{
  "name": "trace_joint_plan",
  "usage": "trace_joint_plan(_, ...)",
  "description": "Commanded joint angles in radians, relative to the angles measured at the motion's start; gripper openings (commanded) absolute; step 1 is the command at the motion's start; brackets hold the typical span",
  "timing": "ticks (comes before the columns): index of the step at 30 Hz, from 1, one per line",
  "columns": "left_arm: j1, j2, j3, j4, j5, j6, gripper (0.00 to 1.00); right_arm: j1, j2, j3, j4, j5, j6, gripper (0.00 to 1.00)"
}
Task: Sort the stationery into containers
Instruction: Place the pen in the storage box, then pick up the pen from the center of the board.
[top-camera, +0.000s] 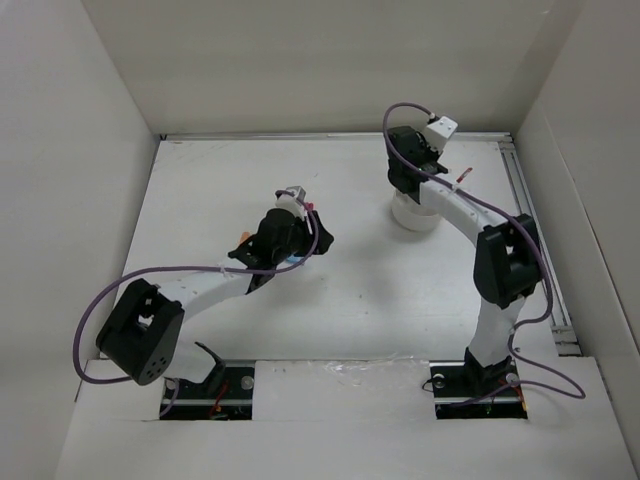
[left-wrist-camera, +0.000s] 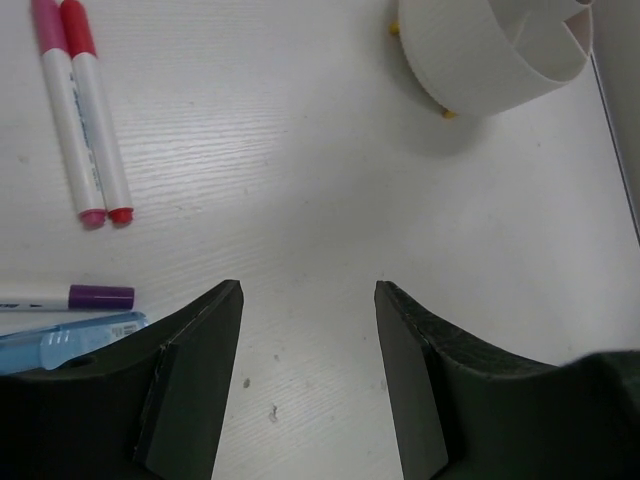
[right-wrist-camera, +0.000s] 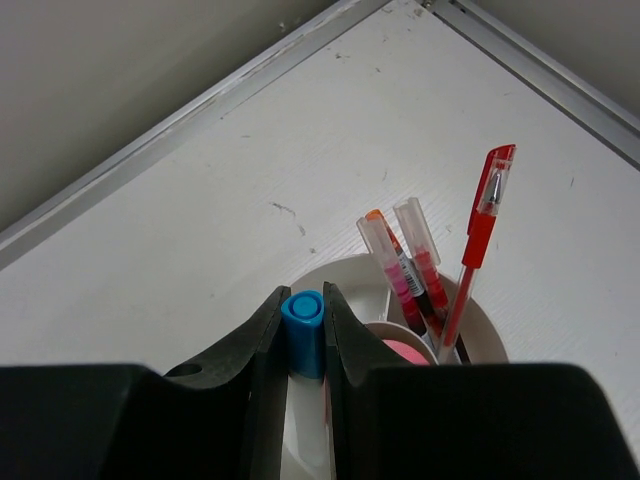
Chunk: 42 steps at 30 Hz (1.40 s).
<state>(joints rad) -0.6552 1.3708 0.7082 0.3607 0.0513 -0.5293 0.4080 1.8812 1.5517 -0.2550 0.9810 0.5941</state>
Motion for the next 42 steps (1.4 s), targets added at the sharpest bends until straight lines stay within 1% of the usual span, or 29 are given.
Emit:
trace_joint_plan(1, 0.022, 0.002, 0.04, -0.005, -0.001, -0.018, 0.52, 0.015, 0.042, 0.044, 0.03, 0.064, -0.019, 0.07)
trace_joint_plan(7, 0.022, 0.002, 0.04, -0.034, -0.07, -0.018, 0.5, 0.051, 0.082, 0.062, 0.03, 0.107, -0.037, 0.08)
trace_joint_plan(10, 0.022, 0.002, 0.062, -0.081, -0.126, -0.018, 0.49, 0.061, 0.102, 0.074, 0.03, 0.128, -0.037, 0.11)
trace_joint_plan(11, 0.022, 0.002, 0.062, -0.081, -0.14, -0.027, 0.48, 0.061, 0.102, 0.074, 0.039, 0.137, -0.037, 0.19)
trace_joint_plan(14, 0.022, 0.002, 0.071, -0.1, -0.185, -0.028, 0.47, 0.071, 0.102, 0.074, 0.039, 0.137, -0.037, 0.33)
trace_joint_plan(15, 0.022, 0.002, 0.071, -0.109, -0.197, -0.028, 0.45, 0.071, 0.09, 0.083, 0.039, 0.127, -0.037, 0.4)
trace_joint_plan(18, 0.022, 0.011, 0.08, -0.118, -0.22, -0.037, 0.43, 0.089, 0.058, 0.074, 0.03, 0.105, -0.028, 0.51)
trace_joint_plan(19, 0.022, 0.011, 0.08, -0.118, -0.235, -0.037, 0.41, 0.089, 0.03, 0.074, 0.03, 0.105, -0.028, 0.56)
trace_joint_plan(20, 0.022, 0.011, 0.092, -0.137, -0.257, -0.037, 0.4, 0.089, 0.016, 0.074, 0.03, 0.084, -0.028, 0.59)
trace_joint_plan(24, 0.022, 0.043, 0.117, -0.181, -0.318, -0.028, 0.31, 0.126, -0.082, 0.038, -0.007, 0.05, 0.042, 0.6)
trace_joint_plan(25, 0.022, 0.054, 0.131, -0.19, -0.33, -0.028, 0.29, 0.126, -0.143, -0.011, -0.007, 0.033, 0.059, 0.54)
trace_joint_plan(26, 0.022, 0.054, 0.142, -0.2, -0.347, -0.017, 0.29, 0.136, -0.177, -0.04, -0.007, 0.007, 0.102, 0.43)
trace_joint_plan(27, 0.022, 0.072, 0.17, -0.228, -0.373, -0.017, 0.28, 0.137, -0.21, -0.071, -0.007, -0.028, 0.133, 0.31)
trace_joint_plan(28, 0.022, 0.097, 0.184, -0.242, -0.373, -0.017, 0.26, 0.137, -0.247, -0.141, -0.007, -0.123, 0.162, 0.17)
trace_joint_plan(29, 0.022, 0.111, 0.198, -0.252, -0.386, -0.017, 0.24, 0.137, -0.32, -0.184, 0.014, -0.178, 0.188, 0.0)
trace_joint_plan(30, 0.022, 0.128, 0.214, -0.261, -0.386, -0.017, 0.23, 0.137, -0.359, -0.232, 0.037, -0.236, 0.225, 0.0)
trace_joint_plan(31, 0.022, 0.161, 0.241, -0.279, -0.396, -0.017, 0.22, 0.137, -0.397, -0.283, 0.069, -0.352, 0.225, 0.0)
trace_joint_plan(32, 0.031, 0.183, 0.258, -0.295, -0.396, -0.017, 0.19, 0.137, -0.431, -0.374, 0.124, -0.404, 0.237, 0.0)
trace_joint_plan(33, 0.031, 0.203, 0.278, -0.311, -0.396, -0.017, 0.18, 0.137, -0.485, -0.41, 0.14, -0.444, 0.255, 0.0)
trace_joint_plan(35, 0.04, 0.256, 0.322, -0.356, -0.424, -0.017, 0.16, 0.137, -0.523, -0.458, 0.14, -0.501, 0.266, 0.0)
trace_joint_plan(38, 0.04, 0.309, 0.37, -0.384, -0.435, 0.003, 0.16, 0.137, -0.582, -0.518, 0.14, -0.534, 0.276, 0.0)
trace_joint_plan(42, 0.072, 0.352, 0.405, -0.413, -0.432, 0.014, 0.16, 0.137, -0.659, -0.607, 0.137, -0.579, 0.285, 0.0)
